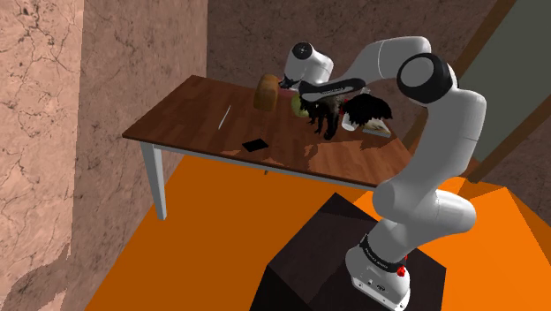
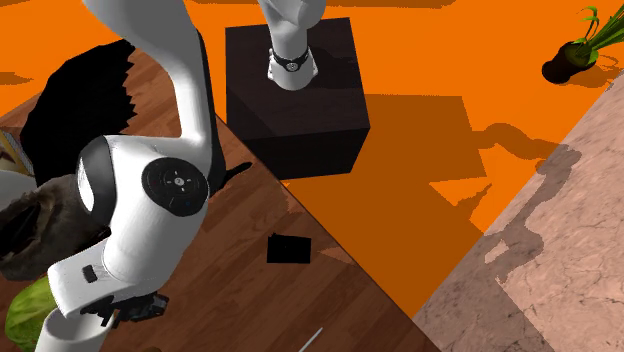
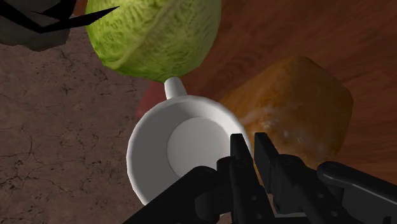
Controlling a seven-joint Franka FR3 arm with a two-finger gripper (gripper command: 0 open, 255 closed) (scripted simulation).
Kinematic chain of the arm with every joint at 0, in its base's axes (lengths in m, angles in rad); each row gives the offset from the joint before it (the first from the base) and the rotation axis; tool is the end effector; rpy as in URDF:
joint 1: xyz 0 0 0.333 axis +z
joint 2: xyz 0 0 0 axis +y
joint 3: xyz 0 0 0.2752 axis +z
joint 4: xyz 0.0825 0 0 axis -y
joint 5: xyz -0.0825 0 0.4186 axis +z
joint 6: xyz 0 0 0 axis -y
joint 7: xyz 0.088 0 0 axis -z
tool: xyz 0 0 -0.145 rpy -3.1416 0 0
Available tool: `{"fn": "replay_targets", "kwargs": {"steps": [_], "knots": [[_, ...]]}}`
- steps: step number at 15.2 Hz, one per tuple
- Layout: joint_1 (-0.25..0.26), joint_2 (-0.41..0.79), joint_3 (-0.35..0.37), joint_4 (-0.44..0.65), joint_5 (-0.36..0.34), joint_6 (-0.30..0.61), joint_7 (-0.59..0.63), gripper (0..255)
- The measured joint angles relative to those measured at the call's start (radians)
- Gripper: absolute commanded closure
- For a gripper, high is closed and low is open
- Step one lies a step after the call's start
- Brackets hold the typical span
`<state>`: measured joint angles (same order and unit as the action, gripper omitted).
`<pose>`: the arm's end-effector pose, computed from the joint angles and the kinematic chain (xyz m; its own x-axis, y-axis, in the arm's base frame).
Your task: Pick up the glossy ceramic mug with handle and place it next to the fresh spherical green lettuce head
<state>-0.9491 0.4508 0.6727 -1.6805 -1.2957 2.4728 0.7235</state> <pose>0.6847 -0.2612 0.3564 0.8108 -0.0256 0.5848 -0.3755 -0.7892 0.4860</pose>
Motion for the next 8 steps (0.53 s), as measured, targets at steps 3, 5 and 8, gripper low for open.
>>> {"fn": "replay_targets", "kwargs": {"steps": [3,5,8], "knots": [[0.022,0.017,-0.023,-0.007,0.057,0.018,0.04,255],[0.037,0.023,-0.061,-0.017,-0.009,0.029,0.058,255],[0.048,0.034,-0.086,-0.032,-0.078,0.044,0.096,255]]}}
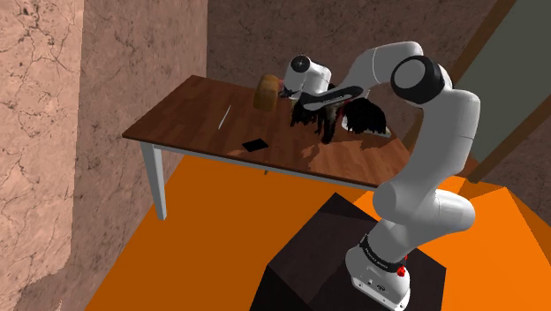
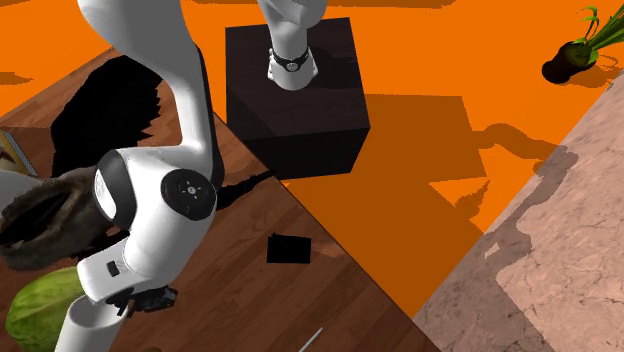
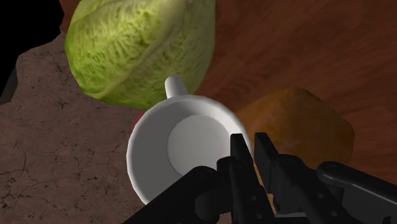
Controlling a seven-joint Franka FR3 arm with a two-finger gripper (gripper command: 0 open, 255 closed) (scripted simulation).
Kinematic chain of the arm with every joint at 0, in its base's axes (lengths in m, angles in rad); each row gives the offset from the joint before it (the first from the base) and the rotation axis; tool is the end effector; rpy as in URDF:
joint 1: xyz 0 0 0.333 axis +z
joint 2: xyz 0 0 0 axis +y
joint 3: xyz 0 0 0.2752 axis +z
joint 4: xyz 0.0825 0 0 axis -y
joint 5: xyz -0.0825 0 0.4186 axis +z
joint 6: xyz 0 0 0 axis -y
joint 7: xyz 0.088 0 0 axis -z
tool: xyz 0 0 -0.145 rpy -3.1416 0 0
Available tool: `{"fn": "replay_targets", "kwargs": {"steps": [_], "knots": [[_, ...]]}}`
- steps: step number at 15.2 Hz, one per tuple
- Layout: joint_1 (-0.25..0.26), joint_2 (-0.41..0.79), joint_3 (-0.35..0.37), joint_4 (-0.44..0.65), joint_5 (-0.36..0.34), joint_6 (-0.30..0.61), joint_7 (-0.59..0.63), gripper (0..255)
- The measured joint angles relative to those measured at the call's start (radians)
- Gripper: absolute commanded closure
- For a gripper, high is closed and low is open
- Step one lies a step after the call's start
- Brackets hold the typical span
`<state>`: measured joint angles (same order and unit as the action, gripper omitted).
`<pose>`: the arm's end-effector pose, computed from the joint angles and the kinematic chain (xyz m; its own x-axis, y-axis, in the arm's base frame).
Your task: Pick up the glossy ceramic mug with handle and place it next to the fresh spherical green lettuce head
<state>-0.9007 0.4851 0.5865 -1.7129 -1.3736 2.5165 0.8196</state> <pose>0.6760 -0.2689 0.3070 0.8161 -0.0376 0.5767 -0.3807 -0.7857 0.4875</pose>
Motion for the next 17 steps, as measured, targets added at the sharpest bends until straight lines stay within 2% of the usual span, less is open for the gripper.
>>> {"fn": "replay_targets", "kwargs": {"steps": [14,17], "knots": [[0.069,0.108,-0.054,0.024,-0.186,0.027,0.177,255],[0.086,0.137,-0.069,0.038,-0.222,0.102,0.21,255]]}}
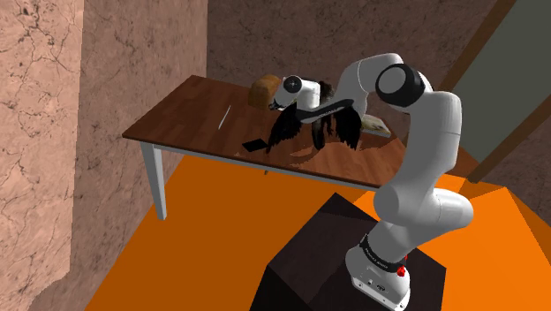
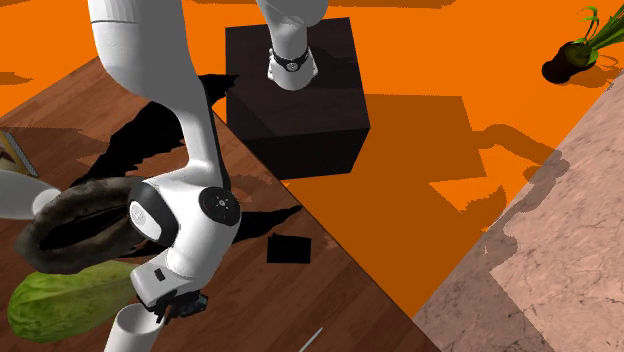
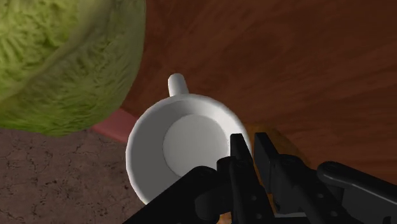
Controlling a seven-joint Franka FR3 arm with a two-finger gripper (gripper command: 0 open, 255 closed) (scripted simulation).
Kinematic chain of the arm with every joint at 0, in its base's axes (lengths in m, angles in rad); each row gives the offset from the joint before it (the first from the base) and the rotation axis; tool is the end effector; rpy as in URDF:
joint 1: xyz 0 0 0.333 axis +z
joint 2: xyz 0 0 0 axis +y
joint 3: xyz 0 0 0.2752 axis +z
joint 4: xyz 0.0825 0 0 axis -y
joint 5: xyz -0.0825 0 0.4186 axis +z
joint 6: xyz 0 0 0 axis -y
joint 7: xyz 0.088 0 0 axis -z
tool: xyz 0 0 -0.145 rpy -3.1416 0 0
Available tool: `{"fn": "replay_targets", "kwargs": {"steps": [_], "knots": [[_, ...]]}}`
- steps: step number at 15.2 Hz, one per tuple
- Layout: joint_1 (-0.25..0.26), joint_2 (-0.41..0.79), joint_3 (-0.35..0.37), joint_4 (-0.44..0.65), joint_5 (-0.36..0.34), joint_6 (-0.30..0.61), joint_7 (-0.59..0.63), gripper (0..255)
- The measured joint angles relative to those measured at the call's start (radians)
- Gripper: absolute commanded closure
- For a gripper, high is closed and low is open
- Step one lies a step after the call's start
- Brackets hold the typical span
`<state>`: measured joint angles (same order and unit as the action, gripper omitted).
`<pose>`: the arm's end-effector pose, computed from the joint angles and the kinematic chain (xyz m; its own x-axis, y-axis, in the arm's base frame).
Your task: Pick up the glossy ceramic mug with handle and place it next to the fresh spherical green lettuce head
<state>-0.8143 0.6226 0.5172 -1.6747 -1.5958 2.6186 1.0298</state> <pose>0.6906 -0.2399 0.2320 0.7827 0.0102 0.6223 -0.3427 -0.8276 0.4445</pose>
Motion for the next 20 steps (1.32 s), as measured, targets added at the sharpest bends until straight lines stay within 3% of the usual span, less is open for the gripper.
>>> {"fn": "replay_targets", "kwargs": {"steps": [3,7,11,12,18,20], "knots": [[0.02,0.009,-0.03,-0.005,-0.01,0.019,0.023,255],[0.047,0.029,-0.061,0.003,-0.041,-0.033,0.062,255],[0.047,0.019,-0.064,-0.006,-0.057,-0.039,0.081,255],[0.047,0.024,-0.064,-0.002,-0.057,-0.036,0.08,0],[0.044,0.023,-0.066,-0.001,-0.057,-0.023,0.077,0],[0.038,-0.014,-0.066,-0.051,-0.045,-0.043,0.086,0]]}}
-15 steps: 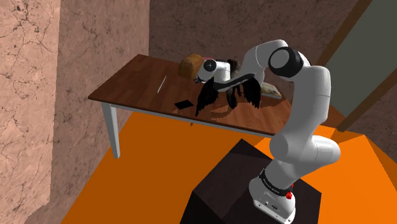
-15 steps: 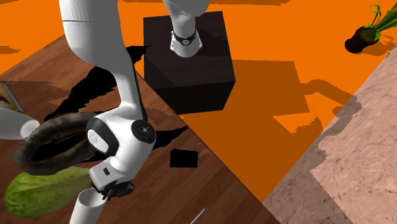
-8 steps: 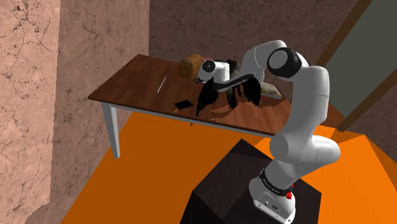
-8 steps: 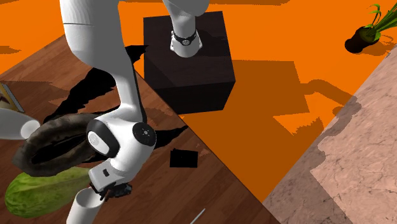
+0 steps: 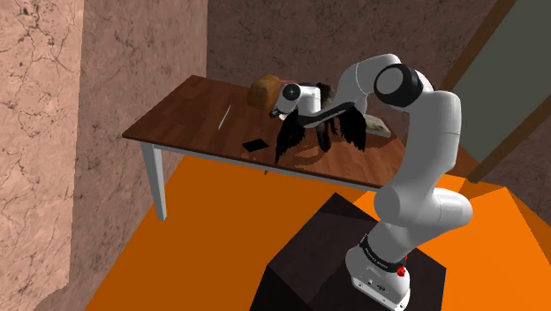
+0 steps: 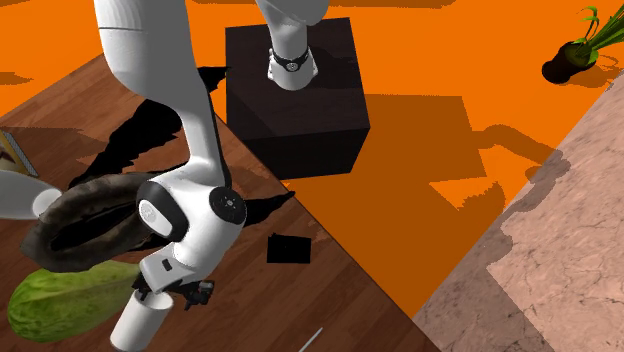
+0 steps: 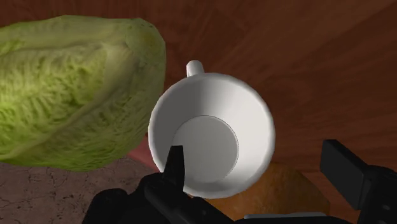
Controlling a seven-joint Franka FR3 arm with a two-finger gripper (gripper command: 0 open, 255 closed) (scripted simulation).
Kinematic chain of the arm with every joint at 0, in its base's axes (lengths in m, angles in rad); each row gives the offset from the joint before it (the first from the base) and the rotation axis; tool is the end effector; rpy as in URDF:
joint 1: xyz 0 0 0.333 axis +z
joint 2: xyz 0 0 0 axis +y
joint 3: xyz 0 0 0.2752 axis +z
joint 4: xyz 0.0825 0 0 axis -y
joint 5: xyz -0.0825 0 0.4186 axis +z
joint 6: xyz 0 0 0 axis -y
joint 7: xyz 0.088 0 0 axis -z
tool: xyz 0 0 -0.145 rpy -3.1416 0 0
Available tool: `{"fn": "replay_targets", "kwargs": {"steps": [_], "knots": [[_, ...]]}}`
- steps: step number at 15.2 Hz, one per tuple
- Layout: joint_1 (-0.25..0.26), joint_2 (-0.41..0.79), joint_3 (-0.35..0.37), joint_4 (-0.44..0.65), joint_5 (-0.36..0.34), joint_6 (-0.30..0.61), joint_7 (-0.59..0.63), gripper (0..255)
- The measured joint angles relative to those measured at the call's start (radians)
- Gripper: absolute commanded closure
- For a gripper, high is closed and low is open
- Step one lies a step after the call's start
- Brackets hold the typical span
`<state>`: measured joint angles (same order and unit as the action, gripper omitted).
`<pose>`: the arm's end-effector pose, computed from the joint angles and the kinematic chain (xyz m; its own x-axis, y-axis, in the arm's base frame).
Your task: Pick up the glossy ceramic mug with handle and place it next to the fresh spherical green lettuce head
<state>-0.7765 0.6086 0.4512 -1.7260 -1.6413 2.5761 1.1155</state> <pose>0.6702 -0.2492 0.2024 0.8041 -0.0184 0.5943 -0.3762 -0.7898 0.4845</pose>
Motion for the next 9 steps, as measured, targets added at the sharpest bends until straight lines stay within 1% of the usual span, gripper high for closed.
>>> {"fn": "replay_targets", "kwargs": {"steps": [3,9], "knots": [[-0.012,-0.071,0.01,-0.086,0.025,-0.013,0.009,0],[-0.015,-0.087,0.013,-0.103,0.031,-0.013,0.009,0]]}}
